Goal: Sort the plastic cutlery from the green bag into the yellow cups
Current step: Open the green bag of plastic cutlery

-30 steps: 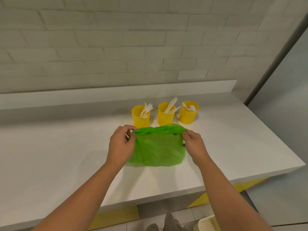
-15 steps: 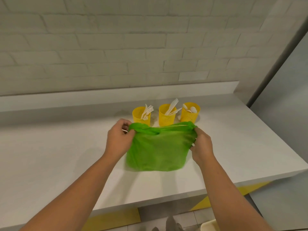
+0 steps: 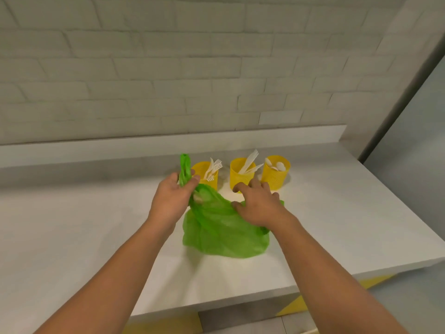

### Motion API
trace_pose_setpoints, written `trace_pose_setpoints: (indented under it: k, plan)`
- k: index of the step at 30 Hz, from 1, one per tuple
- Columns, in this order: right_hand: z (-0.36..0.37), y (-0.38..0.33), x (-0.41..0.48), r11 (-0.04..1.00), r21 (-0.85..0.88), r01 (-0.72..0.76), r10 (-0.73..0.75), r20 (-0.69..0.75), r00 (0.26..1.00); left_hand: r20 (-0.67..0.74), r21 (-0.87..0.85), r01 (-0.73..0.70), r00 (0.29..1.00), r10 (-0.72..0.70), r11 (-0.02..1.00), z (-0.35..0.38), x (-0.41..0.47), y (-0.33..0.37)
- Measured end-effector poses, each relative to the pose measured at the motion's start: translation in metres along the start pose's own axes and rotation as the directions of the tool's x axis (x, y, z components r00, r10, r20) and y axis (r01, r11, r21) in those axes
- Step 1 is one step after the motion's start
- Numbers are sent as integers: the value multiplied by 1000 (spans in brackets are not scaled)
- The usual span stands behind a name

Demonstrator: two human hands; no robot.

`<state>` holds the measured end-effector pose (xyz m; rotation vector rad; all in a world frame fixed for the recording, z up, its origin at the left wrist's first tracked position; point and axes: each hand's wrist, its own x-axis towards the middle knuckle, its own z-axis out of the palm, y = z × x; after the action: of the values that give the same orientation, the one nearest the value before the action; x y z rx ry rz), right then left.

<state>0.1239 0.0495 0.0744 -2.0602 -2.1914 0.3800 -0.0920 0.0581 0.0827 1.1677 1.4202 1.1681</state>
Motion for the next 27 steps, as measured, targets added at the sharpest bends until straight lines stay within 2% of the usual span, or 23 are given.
trace_pose_setpoints:
  k: [4,6,7,9,11,13,15,18,21,23,24,25,26,27]
  plan:
    - [-8,18,5,983,-138,-120,120,-10,993,-134,-67,6,991,-15,998,-8,1,-6]
    - [-12,23,5,977,-161,-140,153,71,986,-196,43,-72,977,79,997,-11,-5,-2]
    - [-14,23,5,985,-108,-136,147,100,984,-196,127,-128,969,151,984,-11,-9,1]
    - [-17,14,9,995,20,-93,92,61,994,-147,232,-229,953,266,945,-11,-14,6]
    - [-17,-2,11,999,40,13,-14,11,1000,-103,317,-304,930,352,898,-10,-14,7]
    - [-11,-18,12,992,16,125,-126,95,987,-92,379,-332,916,392,864,-9,-11,10]
    - [-3,-23,15,982,-54,179,-163,226,960,-80,394,-332,916,392,857,-7,-10,18]
    - [0,-12,14,982,-124,140,-92,331,939,-89,361,-336,916,390,870,-9,-8,28]
    - [-2,9,9,976,-216,5,52,259,964,-136,406,-307,911,388,861,-18,-6,26]
    - [-7,23,7,971,-214,-103,147,203,968,-126,459,-258,928,350,850,-26,-5,23]
    - [-10,27,7,976,-153,-157,185,188,965,-115,519,-224,938,327,825,-31,-5,21]
    - [-13,32,9,976,-46,-213,218,192,957,-109,622,-197,937,333,758,-35,-5,20]
    - [-17,35,9,955,105,-277,250,211,945,-100,745,-194,913,395,638,-37,-8,19]
    - [-21,37,8,896,276,-348,284,249,926,-63,841,-229,858,510,490,-35,-13,18]
